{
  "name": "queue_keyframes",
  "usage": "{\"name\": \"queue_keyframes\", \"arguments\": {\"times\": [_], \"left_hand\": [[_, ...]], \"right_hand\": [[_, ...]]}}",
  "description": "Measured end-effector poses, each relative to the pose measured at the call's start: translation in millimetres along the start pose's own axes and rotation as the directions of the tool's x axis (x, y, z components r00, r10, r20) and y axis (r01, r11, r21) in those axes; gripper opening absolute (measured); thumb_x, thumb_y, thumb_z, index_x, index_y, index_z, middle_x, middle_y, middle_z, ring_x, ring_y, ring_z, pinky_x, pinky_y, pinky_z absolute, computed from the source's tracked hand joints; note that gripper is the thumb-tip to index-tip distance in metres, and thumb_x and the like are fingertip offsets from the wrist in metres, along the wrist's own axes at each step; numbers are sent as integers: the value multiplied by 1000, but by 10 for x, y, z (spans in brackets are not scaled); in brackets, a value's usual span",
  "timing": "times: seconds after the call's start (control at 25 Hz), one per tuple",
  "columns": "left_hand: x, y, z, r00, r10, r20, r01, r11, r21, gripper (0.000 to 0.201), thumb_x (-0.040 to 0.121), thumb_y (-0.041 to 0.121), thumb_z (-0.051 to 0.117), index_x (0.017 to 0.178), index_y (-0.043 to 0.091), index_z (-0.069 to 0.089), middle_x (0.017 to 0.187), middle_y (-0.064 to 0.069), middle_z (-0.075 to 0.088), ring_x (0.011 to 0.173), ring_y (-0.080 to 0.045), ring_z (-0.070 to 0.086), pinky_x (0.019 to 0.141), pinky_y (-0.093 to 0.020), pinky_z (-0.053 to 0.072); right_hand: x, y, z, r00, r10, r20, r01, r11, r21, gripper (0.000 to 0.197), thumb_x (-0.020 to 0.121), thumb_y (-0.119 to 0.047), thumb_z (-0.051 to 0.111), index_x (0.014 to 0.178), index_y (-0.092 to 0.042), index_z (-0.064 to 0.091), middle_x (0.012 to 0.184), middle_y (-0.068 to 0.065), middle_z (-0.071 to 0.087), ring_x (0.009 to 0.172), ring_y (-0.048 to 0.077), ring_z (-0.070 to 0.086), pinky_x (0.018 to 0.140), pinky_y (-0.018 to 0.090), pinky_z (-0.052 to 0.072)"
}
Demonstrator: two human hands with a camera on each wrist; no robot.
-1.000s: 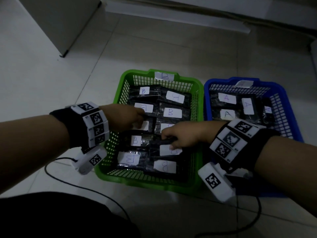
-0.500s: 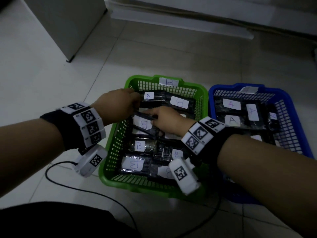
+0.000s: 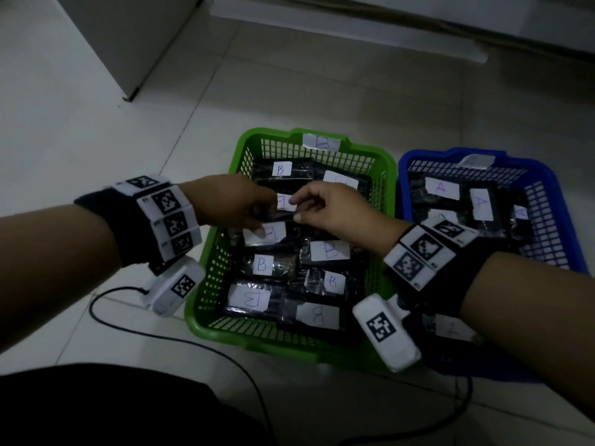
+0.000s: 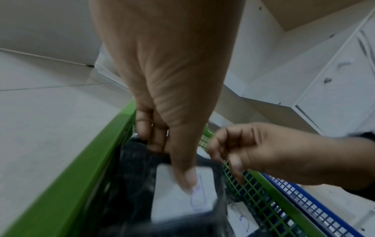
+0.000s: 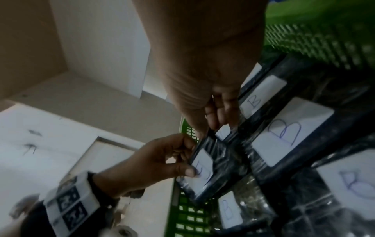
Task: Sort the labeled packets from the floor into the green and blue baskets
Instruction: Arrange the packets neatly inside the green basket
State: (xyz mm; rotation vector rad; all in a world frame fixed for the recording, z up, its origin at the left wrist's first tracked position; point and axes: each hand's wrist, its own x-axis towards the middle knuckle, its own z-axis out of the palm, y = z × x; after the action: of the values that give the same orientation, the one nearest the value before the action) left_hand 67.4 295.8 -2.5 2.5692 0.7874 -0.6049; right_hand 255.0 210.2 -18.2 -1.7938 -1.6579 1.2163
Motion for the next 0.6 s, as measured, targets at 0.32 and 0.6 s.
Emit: {"name": "queue_keyframes", "arguments": {"times": [0.32, 0.6], "left_hand": [[60, 153, 234, 916, 146, 373, -130, 989, -67, 28, 84, 29, 68, 111, 22, 64, 98, 8, 67, 83, -3, 52, 60, 3, 30], [82, 223, 325, 918, 117, 378, -112, 993, -36, 23, 82, 26, 68, 105, 22, 64, 99, 5, 68, 80, -3, 53, 63, -6, 36]], "right_hand": [[-226, 395, 24, 975, -72, 212, 194, 744, -640, 58, 65, -27, 76, 110, -19, 41, 110, 4, 44, 102, 24, 45, 72, 36, 46], [-197, 413, -38, 967, -79, 241, 224, 714, -663, 45, 71, -31, 77, 104, -19, 48, 109, 1, 45, 98, 18, 44, 65, 28, 34]]}}
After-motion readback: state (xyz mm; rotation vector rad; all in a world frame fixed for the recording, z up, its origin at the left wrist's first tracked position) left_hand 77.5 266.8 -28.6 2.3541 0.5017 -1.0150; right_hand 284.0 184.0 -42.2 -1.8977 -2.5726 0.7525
